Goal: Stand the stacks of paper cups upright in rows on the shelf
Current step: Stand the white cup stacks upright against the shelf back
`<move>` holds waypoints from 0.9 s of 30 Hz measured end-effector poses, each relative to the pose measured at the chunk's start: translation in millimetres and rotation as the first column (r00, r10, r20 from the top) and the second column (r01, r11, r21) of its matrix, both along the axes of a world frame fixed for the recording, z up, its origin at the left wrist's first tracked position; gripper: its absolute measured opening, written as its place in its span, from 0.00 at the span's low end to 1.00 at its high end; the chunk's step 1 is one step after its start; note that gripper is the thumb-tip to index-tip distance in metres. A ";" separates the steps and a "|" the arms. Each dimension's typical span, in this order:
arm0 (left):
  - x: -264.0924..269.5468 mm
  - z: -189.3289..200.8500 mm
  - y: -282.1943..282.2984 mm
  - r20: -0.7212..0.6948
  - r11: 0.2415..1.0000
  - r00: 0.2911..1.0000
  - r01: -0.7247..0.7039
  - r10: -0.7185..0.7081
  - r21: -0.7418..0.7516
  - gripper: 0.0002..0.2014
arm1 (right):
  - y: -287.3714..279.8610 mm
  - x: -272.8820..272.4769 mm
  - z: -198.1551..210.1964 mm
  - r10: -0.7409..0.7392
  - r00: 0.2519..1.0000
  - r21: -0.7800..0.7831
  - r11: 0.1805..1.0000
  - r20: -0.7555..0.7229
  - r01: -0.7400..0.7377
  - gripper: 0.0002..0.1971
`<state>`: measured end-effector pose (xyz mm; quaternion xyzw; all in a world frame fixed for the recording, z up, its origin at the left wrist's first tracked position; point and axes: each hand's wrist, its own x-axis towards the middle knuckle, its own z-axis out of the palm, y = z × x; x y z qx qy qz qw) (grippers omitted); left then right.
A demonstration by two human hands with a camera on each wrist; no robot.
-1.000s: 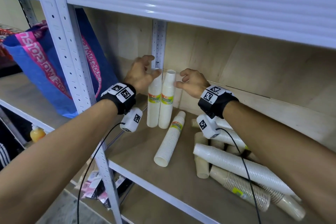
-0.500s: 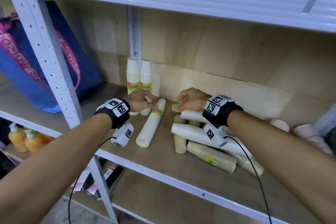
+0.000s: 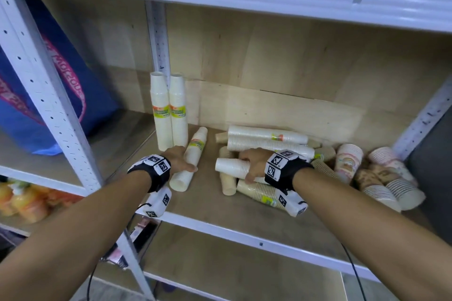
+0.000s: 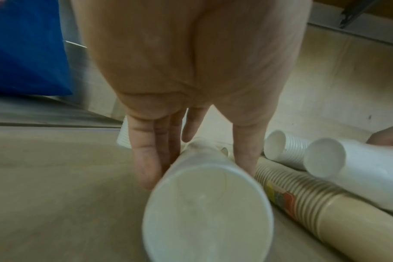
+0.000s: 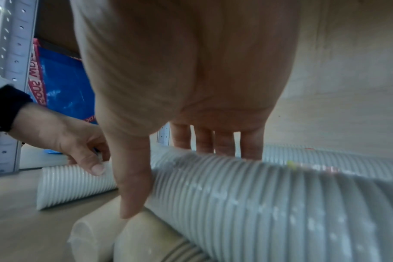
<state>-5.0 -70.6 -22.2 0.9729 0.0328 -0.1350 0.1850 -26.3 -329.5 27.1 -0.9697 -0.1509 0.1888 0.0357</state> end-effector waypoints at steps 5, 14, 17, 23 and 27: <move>1.1 -9.1 -1.9 -0.044 0.994 0.997 -0.060 0.056 -0.087 0.42 | -3.1 -0.7 -7.6 -0.002 0.999 0.017 1.000 0.038 0.001 0.34; 0.4 2.0 -3.2 -0.008 0.971 0.996 -0.092 0.092 -0.220 0.40 | -3.5 3.7 2.7 -0.016 1.000 0.078 0.997 0.026 0.014 0.35; -0.3 14.7 -4.7 0.026 0.933 0.992 -0.104 0.120 -0.344 0.37 | 1.2 5.4 21.9 -0.028 0.998 0.136 0.991 0.054 0.020 0.34; 5.7 47.8 2.2 0.192 0.897 0.973 -0.035 0.132 -0.440 0.34 | 20.2 15.8 73.9 -0.085 0.973 0.313 0.950 0.213 0.014 0.27; 8.7 64.3 9.7 0.238 0.861 0.955 -0.033 0.177 -0.508 0.38 | 44.0 22.9 103.1 -0.139 0.956 0.466 0.885 0.258 0.002 0.28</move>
